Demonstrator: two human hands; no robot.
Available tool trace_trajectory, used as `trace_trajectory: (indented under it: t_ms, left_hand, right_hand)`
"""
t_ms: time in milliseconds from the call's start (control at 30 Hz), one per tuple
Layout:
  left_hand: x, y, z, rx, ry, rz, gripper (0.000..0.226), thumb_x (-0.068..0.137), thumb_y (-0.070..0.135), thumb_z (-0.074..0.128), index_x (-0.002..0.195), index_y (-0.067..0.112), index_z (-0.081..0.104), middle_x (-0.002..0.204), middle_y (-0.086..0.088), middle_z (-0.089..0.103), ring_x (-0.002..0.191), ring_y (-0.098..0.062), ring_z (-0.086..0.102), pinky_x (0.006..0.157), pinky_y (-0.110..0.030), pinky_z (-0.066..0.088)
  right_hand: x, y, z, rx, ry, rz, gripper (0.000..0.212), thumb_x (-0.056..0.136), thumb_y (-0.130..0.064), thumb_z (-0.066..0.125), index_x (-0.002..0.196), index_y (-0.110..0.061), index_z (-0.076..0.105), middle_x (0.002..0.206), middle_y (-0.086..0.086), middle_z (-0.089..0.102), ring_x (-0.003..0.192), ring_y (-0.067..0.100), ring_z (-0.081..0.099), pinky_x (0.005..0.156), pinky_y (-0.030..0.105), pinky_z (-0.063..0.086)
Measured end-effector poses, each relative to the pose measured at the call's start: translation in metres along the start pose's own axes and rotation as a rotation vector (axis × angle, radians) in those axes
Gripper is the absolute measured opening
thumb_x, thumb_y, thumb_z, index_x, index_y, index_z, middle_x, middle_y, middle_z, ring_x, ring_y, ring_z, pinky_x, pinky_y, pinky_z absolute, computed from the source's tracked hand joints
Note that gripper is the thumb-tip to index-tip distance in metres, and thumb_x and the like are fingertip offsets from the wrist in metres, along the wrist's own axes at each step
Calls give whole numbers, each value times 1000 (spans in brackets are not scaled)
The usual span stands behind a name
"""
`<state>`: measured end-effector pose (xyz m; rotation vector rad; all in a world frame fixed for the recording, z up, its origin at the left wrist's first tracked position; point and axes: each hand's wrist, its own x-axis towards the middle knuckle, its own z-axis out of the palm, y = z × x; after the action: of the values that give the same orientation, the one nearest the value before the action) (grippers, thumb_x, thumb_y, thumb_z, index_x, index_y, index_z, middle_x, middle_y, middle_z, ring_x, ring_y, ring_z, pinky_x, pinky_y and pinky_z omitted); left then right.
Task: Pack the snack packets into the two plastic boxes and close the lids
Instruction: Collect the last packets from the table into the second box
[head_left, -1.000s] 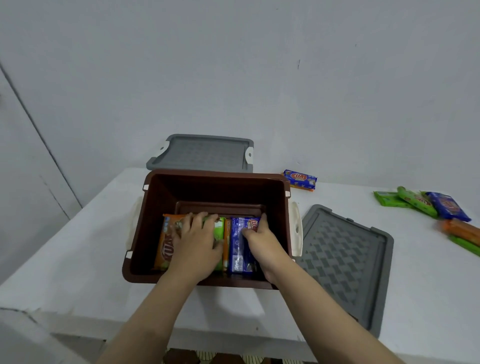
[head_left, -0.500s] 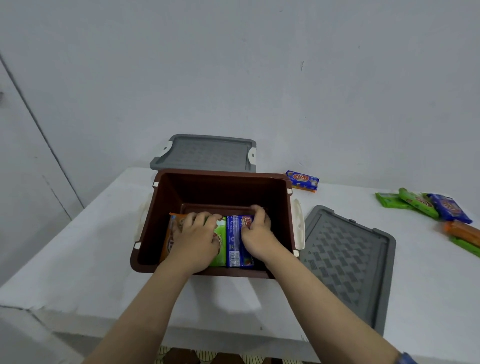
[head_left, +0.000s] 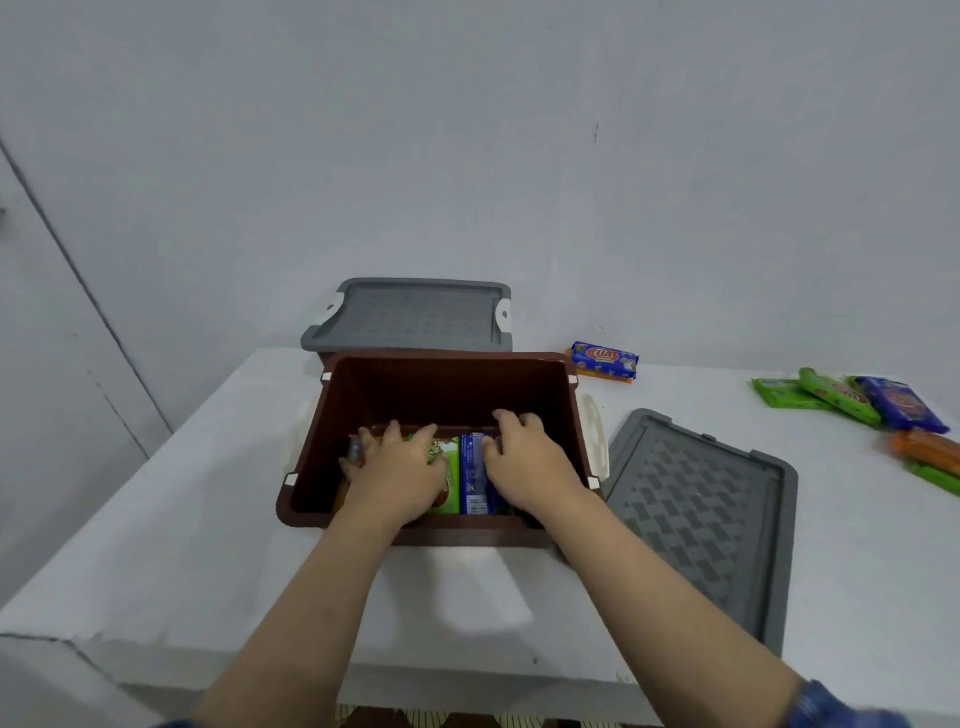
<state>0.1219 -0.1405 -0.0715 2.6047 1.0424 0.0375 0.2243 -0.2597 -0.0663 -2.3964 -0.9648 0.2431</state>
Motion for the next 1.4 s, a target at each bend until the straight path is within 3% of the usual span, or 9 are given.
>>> trace_trajectory:
  t_ms: [100, 167, 267, 367, 467, 667, 867, 1233, 1400]
  left_hand:
    - [-1, 3, -3, -93, 274, 163, 40, 97, 34, 42, 136, 28, 49, 147, -6, 42, 140, -28, 29, 113, -51, 27]
    - [-8, 3, 0, -114, 443, 331, 27, 96, 28, 46, 116, 23, 63, 118, 1, 64, 110, -14, 57, 93, -38, 47]
    - [-21, 12, 3, -165, 523, 445, 27, 97, 29, 42, 100, 21, 67, 93, 6, 68, 83, -6, 60, 71, -26, 49]
    - [-34, 41, 7, -388, 524, 552, 28, 95, 30, 41, 95, 17, 66, 88, 7, 65, 81, -7, 58, 72, -27, 48]
    - [-52, 80, 24, -548, 444, 686, 15, 92, 14, 48, 93, 13, 63, 85, 4, 61, 77, -9, 56, 69, -26, 46]
    - [-65, 136, 50, -630, 411, 789, 24, 96, 20, 42, 92, 10, 64, 86, 5, 60, 80, -4, 54, 74, -19, 44]
    - [-59, 217, 88, -558, 288, 852, 21, 95, 20, 44, 90, 16, 64, 88, 8, 60, 86, -7, 53, 79, -27, 45]
    - [-26, 359, 182, -540, 46, 748, 17, 93, 12, 48, 96, 15, 65, 100, 4, 61, 99, -14, 53, 91, -36, 43]
    - [-20, 411, 214, -514, 6, 729, 20, 90, 11, 49, 101, 18, 64, 109, 3, 58, 105, -16, 49, 93, -33, 41]
  right_hand:
    - [-8, -1, -11, -86, 196, -107, 28, 101, -34, 39, 103, -17, 62, 98, 2, 64, 85, 16, 61, 73, 32, 52]
    - [-15, 1, -13, -39, 233, -150, 28, 101, -35, 41, 89, -20, 61, 80, -5, 63, 73, 10, 59, 64, 28, 52]
    - [-28, 6, -14, 99, 391, -238, 28, 99, -33, 45, 76, -21, 55, 67, -6, 58, 64, 10, 56, 54, 26, 47]
    - [-39, 13, -18, 300, 542, -295, 29, 96, -26, 47, 68, -20, 51, 60, -6, 53, 59, 11, 53, 50, 22, 41]
    - [-49, 26, -27, 464, 661, -302, 31, 90, -18, 48, 60, -22, 43, 51, -7, 41, 50, 10, 41, 47, 18, 30]
    - [-65, 83, -56, 558, 754, -241, 34, 89, -12, 49, 57, -19, 37, 50, -6, 37, 48, 7, 34, 48, 16, 26]
    - [-84, 182, -96, 446, 762, -80, 35, 91, -15, 49, 58, -20, 37, 54, -8, 41, 50, 6, 35, 48, 17, 26]
    - [-91, 366, -186, 262, 750, 249, 31, 92, -18, 47, 62, -8, 43, 55, 2, 44, 52, 12, 37, 50, 32, 26]
    - [-85, 432, -215, 76, 648, 312, 27, 95, -18, 48, 73, -7, 57, 80, 6, 62, 80, 27, 55, 68, 39, 41]
